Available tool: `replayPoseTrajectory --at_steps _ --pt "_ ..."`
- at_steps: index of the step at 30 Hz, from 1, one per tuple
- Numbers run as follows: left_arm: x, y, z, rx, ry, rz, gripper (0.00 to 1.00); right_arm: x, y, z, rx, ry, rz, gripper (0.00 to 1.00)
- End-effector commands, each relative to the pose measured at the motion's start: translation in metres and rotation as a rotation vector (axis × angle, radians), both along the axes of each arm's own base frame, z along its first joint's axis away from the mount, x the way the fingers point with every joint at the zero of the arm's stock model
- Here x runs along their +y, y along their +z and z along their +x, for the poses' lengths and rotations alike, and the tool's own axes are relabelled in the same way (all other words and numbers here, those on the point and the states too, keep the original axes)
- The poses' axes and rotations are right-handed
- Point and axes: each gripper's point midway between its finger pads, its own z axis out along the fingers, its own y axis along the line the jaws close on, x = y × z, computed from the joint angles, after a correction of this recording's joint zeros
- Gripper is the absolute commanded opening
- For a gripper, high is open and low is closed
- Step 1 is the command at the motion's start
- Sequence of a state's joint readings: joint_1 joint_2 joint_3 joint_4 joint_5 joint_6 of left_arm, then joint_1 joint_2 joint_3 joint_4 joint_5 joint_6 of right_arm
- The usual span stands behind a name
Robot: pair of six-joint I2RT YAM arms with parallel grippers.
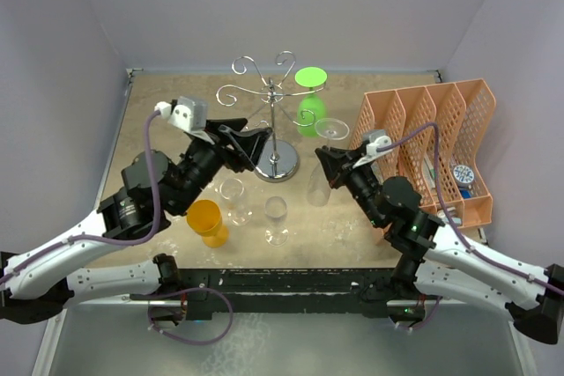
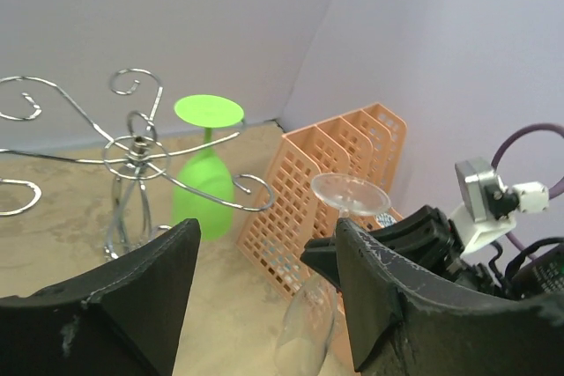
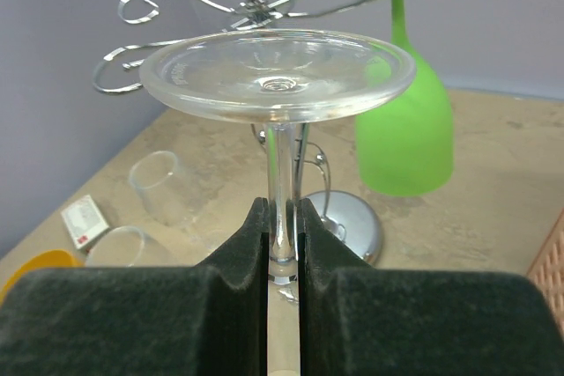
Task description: Place the wine glass upside down on the wine glass rack
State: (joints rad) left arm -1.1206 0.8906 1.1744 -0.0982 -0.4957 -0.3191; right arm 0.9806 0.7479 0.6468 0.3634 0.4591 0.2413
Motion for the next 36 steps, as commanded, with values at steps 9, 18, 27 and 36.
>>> replayPoseTrajectory --at_steps 9,18,27,36 --pt "0.047 0.014 0.0 0.003 0.132 -0.041 0.61 0.002 0.047 0.039 -0.146 -0.102 0.068 0.0" --pt "0.069 0.006 0.006 0.04 0.239 -0.046 0.61 0.003 0.048 0.032 -0.153 -0.056 0.079 0.0" --pt "0.077 -0.004 0.012 0.064 0.304 -0.039 0.61 0.025 0.055 0.017 -0.257 0.091 0.042 0.0" --pt "0.08 -0.005 0.012 0.07 0.317 -0.048 0.61 0.011 0.04 0.036 -0.186 -0.044 0.076 0.0"
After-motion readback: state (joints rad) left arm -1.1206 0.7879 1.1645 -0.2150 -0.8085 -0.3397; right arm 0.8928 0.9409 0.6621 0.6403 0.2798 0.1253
